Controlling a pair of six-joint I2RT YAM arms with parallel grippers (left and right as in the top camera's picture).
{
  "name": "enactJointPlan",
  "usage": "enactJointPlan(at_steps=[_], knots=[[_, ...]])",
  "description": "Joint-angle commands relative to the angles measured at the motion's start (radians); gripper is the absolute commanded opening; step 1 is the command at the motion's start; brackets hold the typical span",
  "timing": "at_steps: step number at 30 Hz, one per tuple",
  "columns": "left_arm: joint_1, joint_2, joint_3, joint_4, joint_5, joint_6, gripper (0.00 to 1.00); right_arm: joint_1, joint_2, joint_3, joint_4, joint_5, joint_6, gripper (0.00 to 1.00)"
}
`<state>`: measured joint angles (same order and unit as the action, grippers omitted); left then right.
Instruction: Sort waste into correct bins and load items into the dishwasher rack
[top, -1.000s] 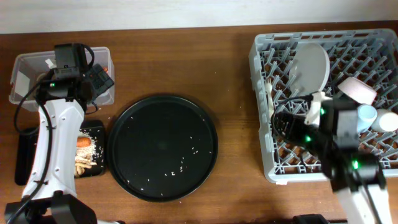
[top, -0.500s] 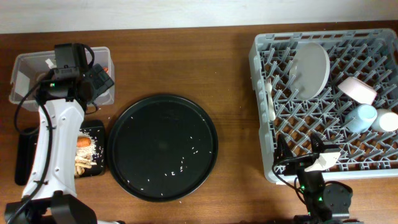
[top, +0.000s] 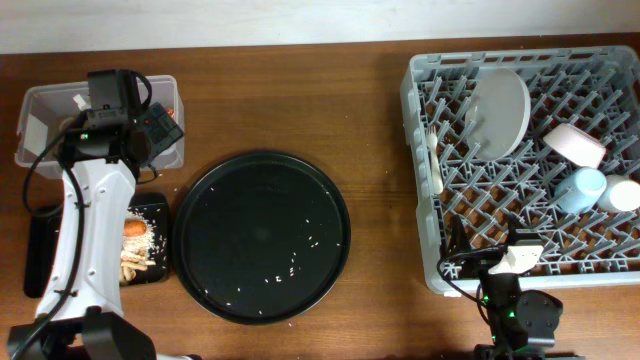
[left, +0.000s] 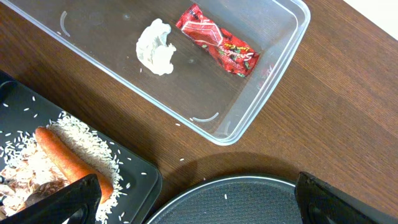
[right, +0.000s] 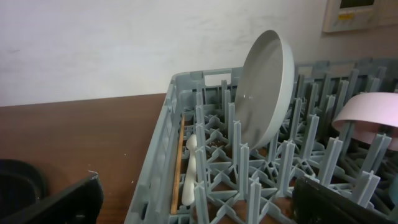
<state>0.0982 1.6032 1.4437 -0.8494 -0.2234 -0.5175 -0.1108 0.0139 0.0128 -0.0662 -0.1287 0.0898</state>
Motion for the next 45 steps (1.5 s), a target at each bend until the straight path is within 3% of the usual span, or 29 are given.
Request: enactJointPlan(at_steps=[1, 18, 23, 31, 34, 39, 45], knots=[[0.003, 0.003, 0.003, -0.001, -0.001, -0.006, 0.99, -0.008, -0.011, -0.007, -0.002, 0.009, -0.012, 0.99], [0.003, 0.003, 0.003, -0.004, -0.002, -0.005, 0.99, -0.008, -0.01, -0.007, -0.002, 0.009, -0.012, 0.99], [0.003, -0.009, -0.002, -0.131, -0.034, -0.005, 0.99, -0.008, -0.01, -0.007, -0.002, 0.009, -0.012, 0.99], [0.003, -0.282, -0.227, -0.096, -0.03, 0.131, 0.99, -0.008, -0.01, -0.007, -0.002, 0.009, -0.012, 0.99], [0.003, -0.455, -0.395, -0.004, -0.006, 0.189, 0.99, -0.008, -0.01, -0.007, -0.002, 0.009, -0.012, 0.99], [0.003, -0.776, -0.759, 0.343, 0.183, 0.388, 0.99, -0.008, -0.01, -0.007, -0.002, 0.009, -0.012, 0.99], [0.002, -1.024, -1.097, 0.674, 0.28, 0.415, 0.99, -0.008, -0.01, -0.007, -0.002, 0.009, -0.012, 0.99]])
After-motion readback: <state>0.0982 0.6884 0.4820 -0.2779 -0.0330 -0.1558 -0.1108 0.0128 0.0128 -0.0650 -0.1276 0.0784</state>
